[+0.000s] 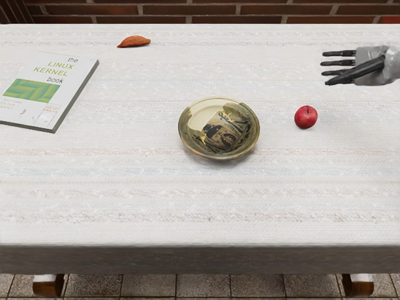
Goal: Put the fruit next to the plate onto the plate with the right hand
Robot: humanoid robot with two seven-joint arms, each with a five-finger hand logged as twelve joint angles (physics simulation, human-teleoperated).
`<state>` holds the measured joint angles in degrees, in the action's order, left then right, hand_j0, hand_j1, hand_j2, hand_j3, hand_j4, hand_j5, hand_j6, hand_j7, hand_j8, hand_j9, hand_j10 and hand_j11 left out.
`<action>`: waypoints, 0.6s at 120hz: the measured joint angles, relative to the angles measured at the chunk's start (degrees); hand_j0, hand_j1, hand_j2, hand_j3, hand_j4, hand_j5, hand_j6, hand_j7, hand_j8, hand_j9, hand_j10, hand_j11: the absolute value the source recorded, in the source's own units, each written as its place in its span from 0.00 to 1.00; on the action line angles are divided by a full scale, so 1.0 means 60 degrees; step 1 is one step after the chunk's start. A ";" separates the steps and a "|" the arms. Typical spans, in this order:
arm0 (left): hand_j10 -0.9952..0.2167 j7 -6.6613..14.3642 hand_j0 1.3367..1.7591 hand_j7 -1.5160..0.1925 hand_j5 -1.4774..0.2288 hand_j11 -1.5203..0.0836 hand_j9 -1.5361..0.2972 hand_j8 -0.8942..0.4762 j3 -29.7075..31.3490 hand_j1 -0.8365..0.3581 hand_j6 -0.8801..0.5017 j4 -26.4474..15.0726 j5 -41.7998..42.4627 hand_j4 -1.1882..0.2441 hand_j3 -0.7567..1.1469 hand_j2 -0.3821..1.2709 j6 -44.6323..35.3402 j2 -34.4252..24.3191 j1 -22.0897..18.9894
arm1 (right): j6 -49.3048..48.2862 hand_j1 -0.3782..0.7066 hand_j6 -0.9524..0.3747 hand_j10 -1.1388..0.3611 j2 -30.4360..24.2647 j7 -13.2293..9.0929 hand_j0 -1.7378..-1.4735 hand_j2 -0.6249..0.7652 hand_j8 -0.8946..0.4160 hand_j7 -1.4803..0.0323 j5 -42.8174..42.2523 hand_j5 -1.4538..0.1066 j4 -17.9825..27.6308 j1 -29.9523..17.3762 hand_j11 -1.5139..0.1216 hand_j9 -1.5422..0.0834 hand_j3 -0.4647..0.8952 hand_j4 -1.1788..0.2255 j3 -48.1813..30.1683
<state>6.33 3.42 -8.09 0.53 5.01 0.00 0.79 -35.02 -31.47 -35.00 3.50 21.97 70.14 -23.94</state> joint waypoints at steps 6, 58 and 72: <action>0.81 0.0000 0.76 0.88 0.86 0.94 0.83 0.64 0.0000 0.98 0.63 0.0000 0.0000 0.82 0.40 0.23 0.0000 0.0000 0.0000 | 0.0000 0.12 0.66 0.71 -0.0012 0.0000 0.30 0.44 0.62 0.91 -0.0006 0.86 0.0009 -0.0024 0.86 0.88 0.34 0.78 0.0103; 0.81 0.0000 0.76 0.88 0.86 0.94 0.83 0.64 0.0001 0.98 0.63 0.0000 0.0001 0.82 0.40 0.23 0.0000 0.0000 0.0000 | 0.2637 0.04 0.71 0.75 0.1441 0.0000 0.30 0.45 0.68 0.97 -0.3213 0.92 0.2037 0.2873 0.92 0.94 0.34 0.83 0.4919; 0.81 0.0000 0.76 0.88 0.86 0.94 0.83 0.64 0.0002 0.98 0.63 0.0000 0.0001 0.82 0.40 0.23 0.0000 0.0000 0.0000 | 0.4607 0.04 0.71 0.75 0.1967 0.0000 0.30 0.45 0.67 0.97 -0.3497 0.92 0.2416 0.3360 0.92 0.94 0.34 0.83 0.6679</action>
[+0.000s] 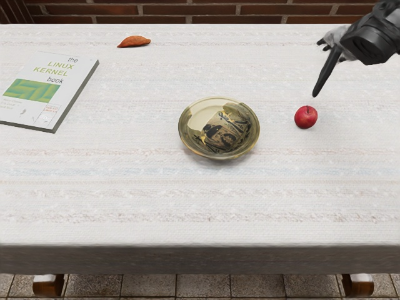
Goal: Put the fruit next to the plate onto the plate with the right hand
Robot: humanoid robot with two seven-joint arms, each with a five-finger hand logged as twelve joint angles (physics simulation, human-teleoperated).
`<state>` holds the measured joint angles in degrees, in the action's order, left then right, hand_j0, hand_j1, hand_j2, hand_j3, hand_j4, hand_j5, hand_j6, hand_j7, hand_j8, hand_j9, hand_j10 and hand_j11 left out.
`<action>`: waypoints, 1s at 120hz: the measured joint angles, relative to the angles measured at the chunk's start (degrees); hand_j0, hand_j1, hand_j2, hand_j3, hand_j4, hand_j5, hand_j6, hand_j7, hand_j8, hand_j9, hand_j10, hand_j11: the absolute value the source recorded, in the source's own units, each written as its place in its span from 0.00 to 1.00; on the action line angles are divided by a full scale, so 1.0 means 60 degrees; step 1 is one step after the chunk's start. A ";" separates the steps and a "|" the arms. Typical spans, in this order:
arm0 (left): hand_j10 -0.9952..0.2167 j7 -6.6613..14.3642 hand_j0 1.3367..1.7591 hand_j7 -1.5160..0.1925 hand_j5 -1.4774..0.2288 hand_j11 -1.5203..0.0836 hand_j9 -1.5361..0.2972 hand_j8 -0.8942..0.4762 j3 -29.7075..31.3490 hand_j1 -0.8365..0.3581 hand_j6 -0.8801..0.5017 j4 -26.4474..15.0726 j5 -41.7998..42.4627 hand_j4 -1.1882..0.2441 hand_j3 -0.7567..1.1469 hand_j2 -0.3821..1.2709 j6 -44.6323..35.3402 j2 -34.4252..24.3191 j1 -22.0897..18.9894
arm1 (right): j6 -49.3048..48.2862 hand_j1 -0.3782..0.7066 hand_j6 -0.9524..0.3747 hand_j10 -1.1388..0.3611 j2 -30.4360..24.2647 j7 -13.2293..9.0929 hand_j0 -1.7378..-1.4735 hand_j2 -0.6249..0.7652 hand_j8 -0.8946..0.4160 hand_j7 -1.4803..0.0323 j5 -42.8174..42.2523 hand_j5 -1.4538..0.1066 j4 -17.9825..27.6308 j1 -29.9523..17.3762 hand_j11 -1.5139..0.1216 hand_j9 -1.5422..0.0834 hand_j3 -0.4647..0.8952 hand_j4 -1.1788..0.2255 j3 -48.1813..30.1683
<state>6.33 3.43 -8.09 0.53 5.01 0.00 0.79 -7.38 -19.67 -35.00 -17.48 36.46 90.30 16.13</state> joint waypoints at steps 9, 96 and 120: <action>0.81 0.0000 0.76 0.88 0.86 0.94 0.83 0.64 0.0000 0.98 0.63 0.0000 0.0000 0.82 0.40 0.23 0.0000 0.0000 0.0000 | 0.0683 0.03 0.71 0.75 0.0195 0.0000 0.30 0.45 0.68 0.97 -0.0049 0.93 0.0056 -0.0111 0.92 0.94 0.34 0.83 0.0592; 0.81 0.0000 0.76 0.88 0.86 0.94 0.83 0.64 0.0000 0.98 0.63 0.0000 0.0000 0.82 0.40 0.23 0.0000 0.0000 0.0000 | 0.2049 0.19 0.60 0.66 0.2109 0.0000 0.30 0.43 0.57 0.85 -0.0275 0.81 -0.1511 -0.2185 0.81 0.83 0.34 0.73 0.1146; 0.81 0.0000 0.76 0.88 0.86 0.94 0.83 0.64 0.0000 0.98 0.63 0.0000 0.0000 0.82 0.40 0.23 0.0000 0.0000 0.0000 | 0.2050 0.21 0.59 0.65 0.2276 0.0000 0.30 0.43 0.55 0.84 -0.0301 0.79 -0.1574 -0.2181 0.79 0.82 0.34 0.72 0.1136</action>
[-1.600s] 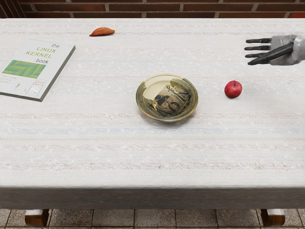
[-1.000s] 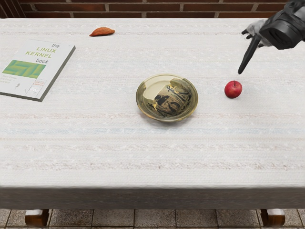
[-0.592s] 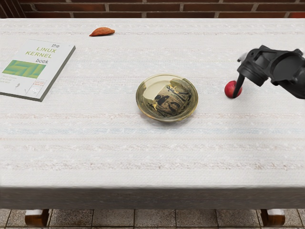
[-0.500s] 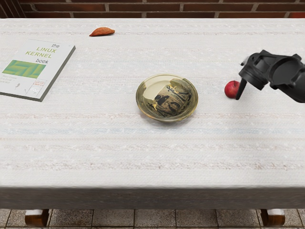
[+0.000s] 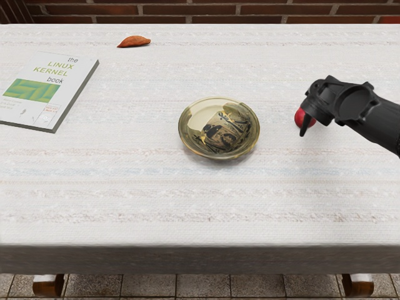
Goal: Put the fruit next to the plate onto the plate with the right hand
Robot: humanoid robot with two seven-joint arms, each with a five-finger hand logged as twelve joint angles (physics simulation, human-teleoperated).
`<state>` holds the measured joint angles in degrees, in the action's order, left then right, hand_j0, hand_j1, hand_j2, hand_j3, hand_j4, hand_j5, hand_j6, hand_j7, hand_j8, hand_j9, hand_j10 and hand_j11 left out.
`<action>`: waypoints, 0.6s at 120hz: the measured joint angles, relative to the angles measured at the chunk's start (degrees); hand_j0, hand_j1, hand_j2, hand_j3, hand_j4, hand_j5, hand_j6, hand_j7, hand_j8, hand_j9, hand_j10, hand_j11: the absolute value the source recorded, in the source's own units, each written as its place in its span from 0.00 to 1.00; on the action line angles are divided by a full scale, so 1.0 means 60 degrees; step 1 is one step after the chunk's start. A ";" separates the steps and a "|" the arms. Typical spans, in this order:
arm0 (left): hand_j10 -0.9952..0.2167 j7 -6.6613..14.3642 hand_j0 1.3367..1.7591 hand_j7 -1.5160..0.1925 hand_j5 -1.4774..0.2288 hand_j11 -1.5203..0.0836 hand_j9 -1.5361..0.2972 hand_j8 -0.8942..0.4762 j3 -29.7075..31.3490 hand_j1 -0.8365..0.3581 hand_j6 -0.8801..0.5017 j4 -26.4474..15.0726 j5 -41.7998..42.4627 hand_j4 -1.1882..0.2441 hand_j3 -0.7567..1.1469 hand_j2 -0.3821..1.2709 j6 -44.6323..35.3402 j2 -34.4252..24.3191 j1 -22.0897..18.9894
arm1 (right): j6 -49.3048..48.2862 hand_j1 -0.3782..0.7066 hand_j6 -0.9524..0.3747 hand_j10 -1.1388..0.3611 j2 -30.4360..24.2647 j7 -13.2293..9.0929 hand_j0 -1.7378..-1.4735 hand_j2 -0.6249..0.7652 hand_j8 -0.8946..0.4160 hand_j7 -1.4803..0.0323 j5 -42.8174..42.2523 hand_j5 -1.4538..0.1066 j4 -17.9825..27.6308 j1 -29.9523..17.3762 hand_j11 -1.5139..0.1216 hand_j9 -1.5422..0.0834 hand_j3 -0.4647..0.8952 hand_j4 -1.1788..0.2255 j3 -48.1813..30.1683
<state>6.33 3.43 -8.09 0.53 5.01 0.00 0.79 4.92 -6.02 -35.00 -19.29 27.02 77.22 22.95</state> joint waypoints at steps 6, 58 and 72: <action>0.81 0.0000 0.76 0.88 0.86 0.94 0.83 0.64 0.0000 0.98 0.63 0.0000 0.0000 0.82 0.40 0.23 0.0000 0.0000 0.0000 | -0.0005 0.23 0.58 0.63 0.0031 0.0000 0.30 0.42 0.54 0.82 -0.0001 0.78 -0.0002 -0.0005 0.78 0.80 0.34 0.71 -0.0001; 0.81 0.0000 0.76 0.88 0.86 0.94 0.83 0.64 0.0000 0.98 0.63 0.0000 0.0000 0.82 0.40 0.23 0.0000 0.0000 0.0000 | 0.0518 0.39 0.47 0.54 0.0426 0.0000 0.30 0.40 0.43 0.69 -0.0287 0.66 -0.0010 -0.0038 0.66 0.68 0.34 0.60 0.0088; 0.81 0.0000 0.76 0.88 0.86 0.94 0.83 0.64 0.0000 0.98 0.63 0.0000 0.0000 0.82 0.40 0.23 0.0000 0.0000 0.0000 | 0.0539 0.40 0.46 0.53 0.0449 0.0000 0.30 0.40 0.42 0.69 -0.0296 0.65 -0.0005 -0.0055 0.66 0.68 0.34 0.60 0.0086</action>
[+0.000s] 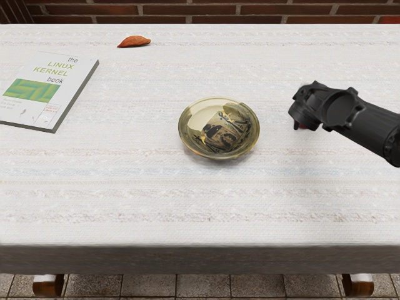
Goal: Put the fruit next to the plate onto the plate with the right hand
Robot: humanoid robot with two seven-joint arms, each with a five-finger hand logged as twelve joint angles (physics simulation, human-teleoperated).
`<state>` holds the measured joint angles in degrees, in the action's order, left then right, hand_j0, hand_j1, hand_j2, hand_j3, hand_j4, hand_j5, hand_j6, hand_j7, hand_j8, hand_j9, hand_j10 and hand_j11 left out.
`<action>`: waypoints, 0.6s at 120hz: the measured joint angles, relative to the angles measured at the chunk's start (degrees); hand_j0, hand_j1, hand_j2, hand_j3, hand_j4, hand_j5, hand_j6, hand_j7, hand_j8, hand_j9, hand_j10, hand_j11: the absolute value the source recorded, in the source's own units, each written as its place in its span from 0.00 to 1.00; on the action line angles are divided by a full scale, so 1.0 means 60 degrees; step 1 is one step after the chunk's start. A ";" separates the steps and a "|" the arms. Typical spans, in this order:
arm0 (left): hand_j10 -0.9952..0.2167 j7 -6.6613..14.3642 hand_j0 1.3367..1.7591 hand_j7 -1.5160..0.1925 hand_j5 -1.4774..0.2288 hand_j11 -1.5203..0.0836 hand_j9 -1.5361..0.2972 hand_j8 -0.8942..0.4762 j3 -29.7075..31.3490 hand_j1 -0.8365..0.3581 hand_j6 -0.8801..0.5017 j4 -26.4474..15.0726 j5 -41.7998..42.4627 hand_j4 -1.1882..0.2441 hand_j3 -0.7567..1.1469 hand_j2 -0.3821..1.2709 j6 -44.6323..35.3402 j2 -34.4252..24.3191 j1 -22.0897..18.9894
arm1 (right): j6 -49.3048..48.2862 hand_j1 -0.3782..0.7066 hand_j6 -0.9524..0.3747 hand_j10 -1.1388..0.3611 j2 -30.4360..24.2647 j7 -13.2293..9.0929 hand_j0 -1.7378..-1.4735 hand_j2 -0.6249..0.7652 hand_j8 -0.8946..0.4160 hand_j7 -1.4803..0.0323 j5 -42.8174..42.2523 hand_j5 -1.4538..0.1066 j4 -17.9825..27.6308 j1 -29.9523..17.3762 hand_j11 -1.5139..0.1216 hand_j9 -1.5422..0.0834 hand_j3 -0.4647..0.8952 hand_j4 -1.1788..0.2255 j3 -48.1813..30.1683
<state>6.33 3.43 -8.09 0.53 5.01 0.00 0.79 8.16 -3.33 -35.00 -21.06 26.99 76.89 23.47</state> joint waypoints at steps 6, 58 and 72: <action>0.81 0.0000 0.76 0.88 0.86 0.94 0.83 0.64 0.0000 0.98 0.63 0.0000 0.0000 0.82 0.40 0.23 0.0000 0.0000 0.0000 | 0.0001 0.40 0.46 0.53 -0.0001 0.0000 0.30 0.40 0.42 0.68 -0.0006 0.65 0.0000 -0.0007 0.65 0.67 0.34 0.59 0.0000; 0.81 -0.0001 0.76 0.88 0.86 0.94 0.83 0.64 -0.0003 0.98 0.63 0.0000 -0.0002 0.82 0.40 0.23 0.0000 0.0000 0.0000 | -0.0842 0.65 0.36 0.49 -0.0212 -0.0047 0.33 0.53 0.56 0.40 0.0279 0.40 -0.0028 -0.0182 0.39 0.40 0.34 0.33 -0.0917; 0.81 -0.0001 0.76 0.88 0.86 0.94 0.83 0.64 -0.0001 0.98 0.63 0.0000 -0.0001 0.82 0.40 0.23 0.0000 0.0000 0.0000 | -0.1566 0.68 0.42 0.55 -0.1110 -0.0014 0.34 0.57 0.52 0.32 0.0514 0.30 -0.0009 -0.0216 0.31 0.34 0.34 0.29 -0.2947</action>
<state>6.33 3.42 -8.09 0.52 5.01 0.00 0.79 -1.24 -9.99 -35.08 -17.98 26.93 75.60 5.78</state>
